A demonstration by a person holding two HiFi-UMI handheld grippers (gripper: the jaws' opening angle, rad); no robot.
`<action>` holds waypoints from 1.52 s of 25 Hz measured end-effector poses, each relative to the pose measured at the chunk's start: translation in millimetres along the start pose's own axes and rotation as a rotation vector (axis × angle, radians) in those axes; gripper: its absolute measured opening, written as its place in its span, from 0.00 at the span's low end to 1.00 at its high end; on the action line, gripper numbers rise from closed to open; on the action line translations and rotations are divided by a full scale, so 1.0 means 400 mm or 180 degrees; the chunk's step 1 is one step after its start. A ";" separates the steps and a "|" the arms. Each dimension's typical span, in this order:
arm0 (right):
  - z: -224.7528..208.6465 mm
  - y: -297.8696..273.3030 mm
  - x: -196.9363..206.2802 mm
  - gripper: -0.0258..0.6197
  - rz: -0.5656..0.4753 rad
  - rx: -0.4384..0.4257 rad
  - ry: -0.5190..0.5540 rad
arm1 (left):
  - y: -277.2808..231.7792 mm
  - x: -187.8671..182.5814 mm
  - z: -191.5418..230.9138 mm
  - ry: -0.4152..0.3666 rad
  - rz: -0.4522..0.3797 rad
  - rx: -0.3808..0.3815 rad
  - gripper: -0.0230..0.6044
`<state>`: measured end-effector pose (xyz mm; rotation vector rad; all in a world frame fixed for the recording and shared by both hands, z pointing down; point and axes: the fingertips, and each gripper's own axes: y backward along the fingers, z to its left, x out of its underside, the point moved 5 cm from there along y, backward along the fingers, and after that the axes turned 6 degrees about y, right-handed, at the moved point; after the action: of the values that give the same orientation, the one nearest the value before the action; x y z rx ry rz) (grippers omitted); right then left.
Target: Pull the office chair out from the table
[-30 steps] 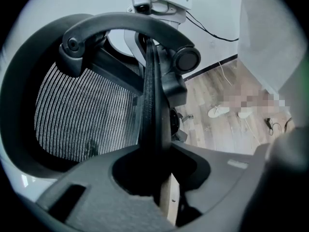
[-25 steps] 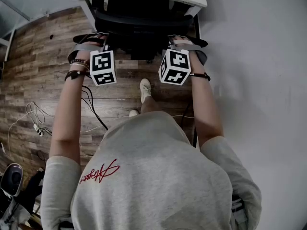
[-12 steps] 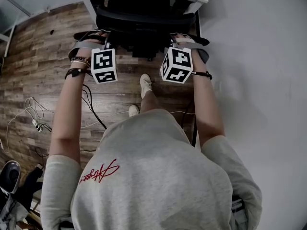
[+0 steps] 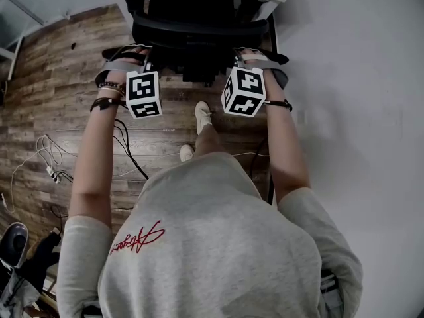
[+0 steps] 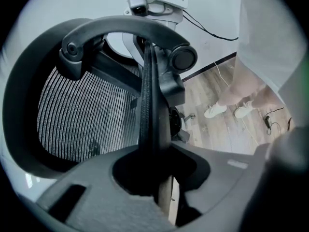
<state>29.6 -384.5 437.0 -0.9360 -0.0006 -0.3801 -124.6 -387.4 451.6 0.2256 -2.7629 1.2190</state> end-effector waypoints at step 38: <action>0.020 0.010 -0.016 0.20 -0.0024 -0.0073 0.0002 | 0.020 0.007 -0.023 0.0022 0.0011 0.0051 0.15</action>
<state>26.3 -374.0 437.3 -0.9589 0.0009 -0.3880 -128.6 -375.4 452.6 0.2176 -2.7496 1.2410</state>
